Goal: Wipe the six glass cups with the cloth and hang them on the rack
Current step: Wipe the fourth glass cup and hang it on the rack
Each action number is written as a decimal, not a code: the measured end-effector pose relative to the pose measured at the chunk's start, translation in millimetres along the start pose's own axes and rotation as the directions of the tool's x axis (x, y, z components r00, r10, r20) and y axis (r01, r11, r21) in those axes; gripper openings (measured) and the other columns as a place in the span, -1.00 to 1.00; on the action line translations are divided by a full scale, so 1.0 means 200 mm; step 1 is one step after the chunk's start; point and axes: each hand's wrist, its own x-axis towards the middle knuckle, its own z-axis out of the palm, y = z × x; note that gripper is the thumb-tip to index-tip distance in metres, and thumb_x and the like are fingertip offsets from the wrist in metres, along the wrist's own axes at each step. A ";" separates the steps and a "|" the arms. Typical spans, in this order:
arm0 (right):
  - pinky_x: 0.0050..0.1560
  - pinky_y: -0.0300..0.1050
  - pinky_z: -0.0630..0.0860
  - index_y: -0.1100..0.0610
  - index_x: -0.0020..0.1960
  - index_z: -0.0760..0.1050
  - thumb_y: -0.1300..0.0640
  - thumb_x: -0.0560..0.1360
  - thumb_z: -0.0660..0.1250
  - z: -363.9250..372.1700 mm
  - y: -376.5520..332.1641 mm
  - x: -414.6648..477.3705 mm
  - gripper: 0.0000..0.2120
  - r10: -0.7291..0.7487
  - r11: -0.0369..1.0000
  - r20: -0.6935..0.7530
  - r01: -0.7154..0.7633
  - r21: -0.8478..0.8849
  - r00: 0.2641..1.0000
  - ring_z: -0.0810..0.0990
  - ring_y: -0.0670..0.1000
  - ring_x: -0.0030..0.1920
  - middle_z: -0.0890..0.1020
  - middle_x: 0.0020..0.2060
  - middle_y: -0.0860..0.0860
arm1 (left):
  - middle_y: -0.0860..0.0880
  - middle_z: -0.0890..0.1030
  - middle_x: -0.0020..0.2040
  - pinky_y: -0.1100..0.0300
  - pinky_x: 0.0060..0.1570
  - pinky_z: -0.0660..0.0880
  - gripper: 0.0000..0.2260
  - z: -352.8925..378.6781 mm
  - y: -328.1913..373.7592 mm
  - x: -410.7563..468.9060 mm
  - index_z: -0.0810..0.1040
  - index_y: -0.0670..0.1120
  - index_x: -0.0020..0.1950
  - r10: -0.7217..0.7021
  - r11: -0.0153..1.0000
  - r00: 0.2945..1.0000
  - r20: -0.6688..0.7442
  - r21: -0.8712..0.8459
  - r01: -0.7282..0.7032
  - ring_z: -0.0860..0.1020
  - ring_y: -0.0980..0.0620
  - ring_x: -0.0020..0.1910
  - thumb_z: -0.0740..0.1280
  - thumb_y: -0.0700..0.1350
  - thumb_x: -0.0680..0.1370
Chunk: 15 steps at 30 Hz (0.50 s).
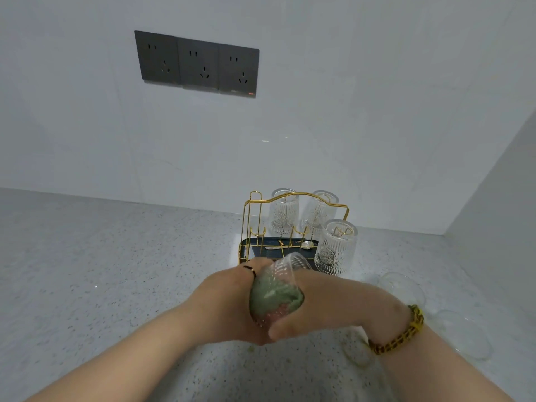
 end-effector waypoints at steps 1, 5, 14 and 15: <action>0.16 -0.18 0.50 0.08 0.16 0.45 0.10 0.36 0.44 -0.01 0.00 0.00 -0.61 0.013 0.996 0.046 -0.009 -0.088 0.999 0.57 -0.05 0.04 0.60 0.02 -0.03 | 0.33 0.41 -0.17 0.44 -0.11 0.36 -0.35 0.01 -0.01 0.00 0.19 0.33 0.17 -0.022 0.996 0.998 0.065 -0.081 0.027 0.47 0.23 -0.06 0.50 0.08 0.24; 0.07 -0.42 0.40 0.07 0.26 0.38 0.14 0.40 0.41 -0.06 -0.04 -0.02 -0.54 0.028 0.982 0.143 -0.001 -0.188 0.989 0.51 -0.19 -0.02 0.52 -0.05 -0.20 | 0.21 0.54 -0.12 0.39 -0.28 0.50 -0.47 0.02 -0.06 -0.01 0.30 0.32 -0.05 -0.018 0.922 0.981 0.191 -0.377 0.090 0.57 0.30 -0.20 0.54 -0.09 0.24; -0.23 -0.39 0.43 -0.05 -0.15 0.51 0.17 0.40 0.40 -0.13 0.02 -0.05 -0.86 -0.077 0.984 -0.126 0.055 -0.171 0.989 0.48 -0.27 -0.31 0.52 -0.30 -0.18 | 0.30 0.51 0.03 0.50 -0.06 0.44 -0.43 0.00 -0.12 -0.02 0.30 0.35 0.02 -0.055 0.846 0.990 0.127 -0.521 0.114 0.49 0.33 0.01 0.54 -0.10 0.28; -0.26 -0.35 0.44 -0.07 -0.20 0.49 0.19 0.39 0.41 -0.13 0.03 -0.05 -0.83 -0.080 0.993 -0.166 0.064 -0.096 0.983 0.48 -0.23 -0.33 0.53 -0.33 -0.16 | 0.35 0.48 0.02 0.56 -0.10 0.38 -0.42 0.00 -0.12 -0.03 0.28 0.37 0.00 -0.066 0.847 0.992 0.104 -0.521 0.111 0.46 0.39 0.00 0.54 -0.10 0.28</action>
